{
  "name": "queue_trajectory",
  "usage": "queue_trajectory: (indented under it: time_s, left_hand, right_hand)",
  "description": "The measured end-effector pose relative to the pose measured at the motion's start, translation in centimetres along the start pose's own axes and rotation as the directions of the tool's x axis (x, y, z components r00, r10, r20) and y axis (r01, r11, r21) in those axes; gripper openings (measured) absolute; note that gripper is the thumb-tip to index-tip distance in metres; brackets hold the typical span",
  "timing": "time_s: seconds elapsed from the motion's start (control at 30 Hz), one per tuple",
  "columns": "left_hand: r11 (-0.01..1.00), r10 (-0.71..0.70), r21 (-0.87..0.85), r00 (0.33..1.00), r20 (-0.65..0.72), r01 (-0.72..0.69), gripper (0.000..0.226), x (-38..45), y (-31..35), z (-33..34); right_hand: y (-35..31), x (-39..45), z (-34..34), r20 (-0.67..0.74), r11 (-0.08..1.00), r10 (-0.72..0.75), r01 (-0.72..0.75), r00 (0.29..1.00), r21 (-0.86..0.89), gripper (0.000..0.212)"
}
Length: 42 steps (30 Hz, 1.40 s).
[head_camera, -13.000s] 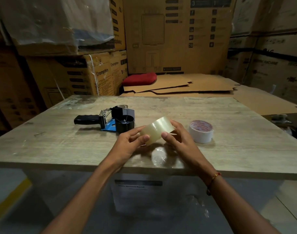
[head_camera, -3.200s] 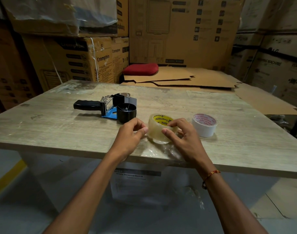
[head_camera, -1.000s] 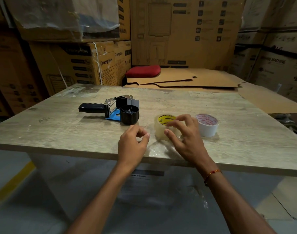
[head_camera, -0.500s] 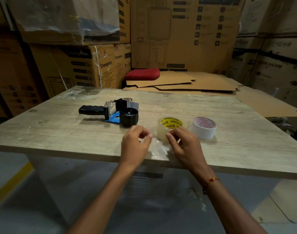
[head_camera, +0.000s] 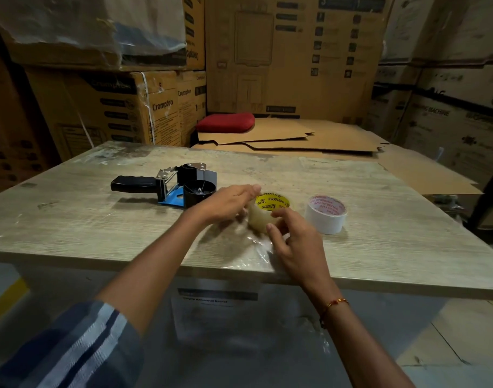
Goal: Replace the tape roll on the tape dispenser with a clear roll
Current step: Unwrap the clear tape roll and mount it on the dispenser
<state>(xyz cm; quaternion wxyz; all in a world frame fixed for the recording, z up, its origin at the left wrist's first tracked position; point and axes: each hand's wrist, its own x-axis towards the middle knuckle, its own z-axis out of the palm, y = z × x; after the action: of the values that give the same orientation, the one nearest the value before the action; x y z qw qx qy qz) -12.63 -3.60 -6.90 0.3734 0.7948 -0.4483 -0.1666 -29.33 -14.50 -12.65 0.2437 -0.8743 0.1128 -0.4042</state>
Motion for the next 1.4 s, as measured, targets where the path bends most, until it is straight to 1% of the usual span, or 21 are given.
queue_trajectory:
  time_s: [0.07, 0.2, 0.27, 0.33, 0.4, 0.43, 0.47, 0.53, 0.57, 0.6, 0.67, 0.8, 0.83, 0.9, 0.97, 1.0, 1.07, 1.13, 1.2, 1.3, 1.4]
  left_hand:
    - [0.999, 0.006, -0.037, 0.998, -0.057, -0.008, 0.061, -0.2, -0.6, 0.0]
    - [0.989, 0.026, -0.142, 0.997, -0.069, -0.036, 0.061, -1.3, -1.0, 0.3]
    - [0.986, 0.033, -0.159, 0.994, -0.102, -0.05, 0.054, -1.6, -1.1, 0.1]
    - [0.994, 0.06, -0.083, 0.979, -0.193, -0.077, 0.041, -1.4, -1.4, -0.2]
    - [0.994, 0.109, 0.048, 0.955, -0.275, -0.1, 0.027, -0.7, -1.7, -0.6]
    - [0.987, 0.131, 0.124, 0.954, -0.271, -0.1, 0.036, -0.4, -1.7, -0.8]
    - [0.975, 0.143, 0.199, 0.963, -0.23, -0.097, 0.05, 0.0, -1.6, -0.9]
    - [0.944, 0.13, 0.316, 0.986, -0.107, -0.09, 0.07, 0.5, -1.5, -0.9]
    - [0.93, 0.118, 0.357, 0.991, -0.058, -0.089, 0.075, 0.8, -1.5, -0.8]
    - [0.918, 0.109, 0.386, 0.994, -0.03, -0.089, 0.074, 1.1, -1.6, -0.8]
    - [0.908, 0.105, 0.409, 0.994, -0.006, -0.094, 0.063, 1.6, -1.7, -0.9]
    - [0.878, 0.134, 0.465, 0.991, -0.01, -0.114, 0.044, 1.8, -1.5, -1.0]
    - [0.858, 0.156, 0.498, 0.987, -0.021, -0.125, 0.039, 1.6, -1.6, -0.9]
    - [0.782, 0.24, 0.601, 0.97, -0.043, -0.167, 0.033, 1.0, -1.7, -0.6]
    - [0.702, 0.334, 0.676, 0.942, -0.037, -0.223, 0.032, 0.1, -1.3, -0.2]
    - [0.687, 0.363, 0.685, 0.931, -0.035, -0.242, 0.033, -0.3, -1.0, 0.0]
    - [0.734, 0.346, 0.643, 0.935, -0.079, -0.218, 0.034, -1.3, -0.3, 0.7]
    - [0.8, 0.284, 0.583, 0.945, -0.159, -0.142, 0.028, -2.3, 0.3, 1.6]
    - [0.819, 0.266, 0.564, 0.942, -0.205, -0.108, 0.024, -2.9, 0.6, 2.3]
    - [0.825, 0.307, 0.546, 0.928, -0.212, -0.148, 0.025, -3.6, 0.8, 2.6]
    - [0.815, 0.311, 0.564, 0.922, -0.23, -0.135, 0.03, -4.3, 0.8, 2.6]
  right_hand:
    - [0.2, 0.1, 0.2, 0.019, 0.999, 0.037, -0.037, 0.999, -0.022, 0.025]
    - [0.4, 0.3, 0.3, 0.088, 0.994, 0.08, -0.074, 0.993, -0.078, 0.038]
    - [0.4, 0.3, 0.3, 0.094, 0.993, 0.088, -0.08, 0.992, -0.084, 0.04]
    - [0.4, 0.3, 0.3, 0.089, 0.993, 0.097, -0.09, 0.991, -0.078, 0.04]
    - [0.4, 0.4, 0.3, 0.082, 0.993, 0.102, -0.097, 0.991, -0.07, 0.038]
    - [0.4, 0.4, 0.3, 0.082, 0.993, 0.102, -0.096, 0.991, -0.07, 0.037]
    - [0.4, 0.4, 0.3, 0.082, 0.993, 0.1, -0.094, 0.992, -0.075, 0.037]
    - [0.3, 0.3, 0.3, 0.079, 0.993, 0.093, -0.086, 0.993, -0.085, 0.035]
    - [0.3, 0.3, 0.3, 0.075, 0.993, 0.087, -0.08, 0.993, -0.086, 0.034]
    - [0.3, 0.3, 0.3, 0.07, 0.994, 0.081, -0.075, 0.994, -0.084, 0.032]
    - [0.3, 0.3, 0.3, 0.066, 0.995, 0.074, -0.069, 0.995, -0.076, 0.031]
    - [0.4, 0.4, 0.4, 0.051, 0.996, 0.08, -0.077, 0.996, -0.053, 0.028]
    - [0.4, 0.4, 0.4, 0.046, 0.996, 0.081, -0.078, 0.996, -0.05, 0.028]
    - [0.4, 0.4, 0.4, 0.04, 0.996, 0.078, -0.076, 0.996, -0.036, 0.026]
    - [0.3, 0.4, 0.3, 0.038, 0.998, 0.064, -0.063, 0.997, -0.02, 0.026]
    - [0.2, 0.3, 0.2, 0.043, 0.998, 0.065, -0.064, 0.997, -0.008, 0.029]
    - [0.2, 0.3, 0.0, 0.06, 0.995, 0.094, -0.097, 0.994, 0.039, 0.037]
    - [0.1, 0.3, -0.2, 0.078, 0.988, 0.128, -0.133, 0.989, 0.072, 0.043]
    - [0.0, 0.3, -0.3, 0.093, 0.986, 0.144, -0.151, 0.985, 0.066, 0.044]
    - [0.1, 0.4, -0.4, 0.091, 0.981, 0.177, -0.183, 0.98, 0.065, 0.036]
    - [0.3, 0.3, -0.2, 0.074, 0.983, 0.175, -0.179, 0.982, 0.049, 0.019]
